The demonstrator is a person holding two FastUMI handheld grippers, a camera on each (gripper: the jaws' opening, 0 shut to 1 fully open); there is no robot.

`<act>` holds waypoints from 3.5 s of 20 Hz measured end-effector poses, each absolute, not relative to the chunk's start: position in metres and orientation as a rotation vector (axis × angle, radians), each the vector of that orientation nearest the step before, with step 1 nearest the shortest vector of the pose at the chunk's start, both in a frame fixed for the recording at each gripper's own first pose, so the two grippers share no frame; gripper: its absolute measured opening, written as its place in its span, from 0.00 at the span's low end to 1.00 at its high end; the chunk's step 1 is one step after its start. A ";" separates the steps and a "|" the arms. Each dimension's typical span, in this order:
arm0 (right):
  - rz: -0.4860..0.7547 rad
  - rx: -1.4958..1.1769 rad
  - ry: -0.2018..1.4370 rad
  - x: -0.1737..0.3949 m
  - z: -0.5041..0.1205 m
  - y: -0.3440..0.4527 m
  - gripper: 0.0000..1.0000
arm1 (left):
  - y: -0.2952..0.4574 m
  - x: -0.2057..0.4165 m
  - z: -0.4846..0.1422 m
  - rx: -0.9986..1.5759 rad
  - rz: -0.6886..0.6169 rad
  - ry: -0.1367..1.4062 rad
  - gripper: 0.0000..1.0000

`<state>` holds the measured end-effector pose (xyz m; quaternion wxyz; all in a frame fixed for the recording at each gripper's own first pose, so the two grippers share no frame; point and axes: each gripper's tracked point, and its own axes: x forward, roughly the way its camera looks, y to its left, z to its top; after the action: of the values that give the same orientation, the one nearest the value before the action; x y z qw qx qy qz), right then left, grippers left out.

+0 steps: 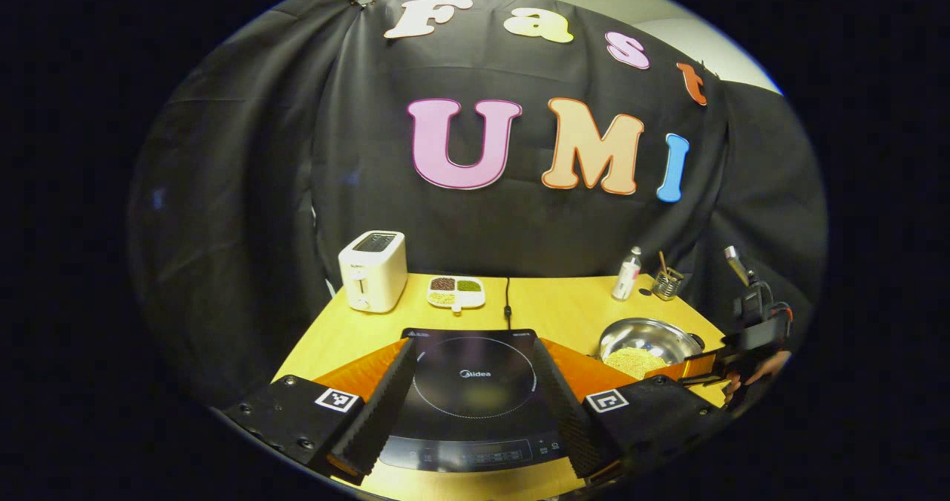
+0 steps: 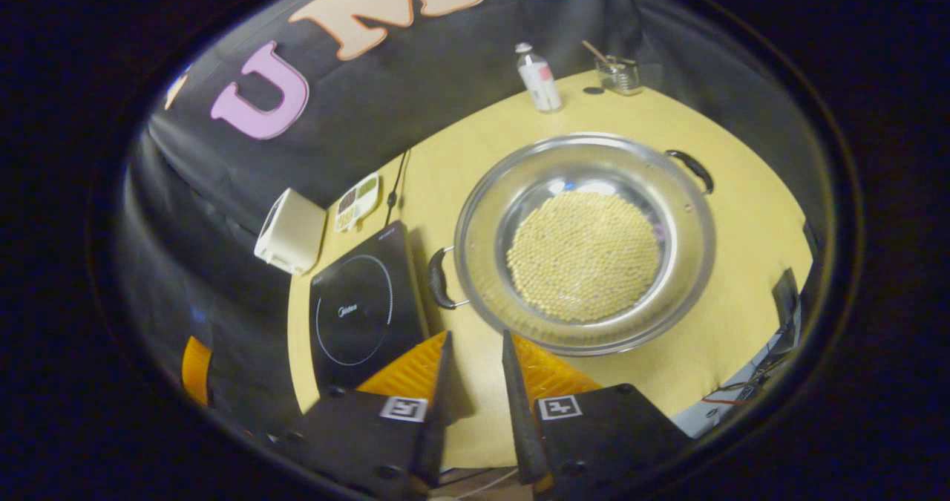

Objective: First push the handle of the pot to place it horizontally, then grasp the pot with both hands and set it on the induction cooktop.

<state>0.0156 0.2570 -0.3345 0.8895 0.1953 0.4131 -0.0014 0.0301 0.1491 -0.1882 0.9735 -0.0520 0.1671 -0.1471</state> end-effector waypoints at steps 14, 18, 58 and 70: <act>-0.173 0.233 0.794 0.035 -0.284 0.096 0.94 | 0.043 0.045 -0.229 -0.159 -0.430 0.534 0.96; -0.130 0.204 0.843 0.067 -0.295 0.072 1.00 | 0.006 0.051 -0.241 -0.151 -0.427 0.599 0.96; 0.330 0.261 1.365 0.146 -0.425 0.034 0.51 | -0.107 0.051 -0.392 -0.230 -0.384 1.315 0.58; 0.333 0.295 1.392 0.057 -0.376 0.064 0.52 | -0.055 -0.006 -0.330 -0.201 -0.387 1.324 0.58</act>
<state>0.0572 0.0637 -0.3763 0.7448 0.1348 0.6355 0.1523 -0.0059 -0.0548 -0.3297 0.7668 -0.0927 0.6097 -0.1780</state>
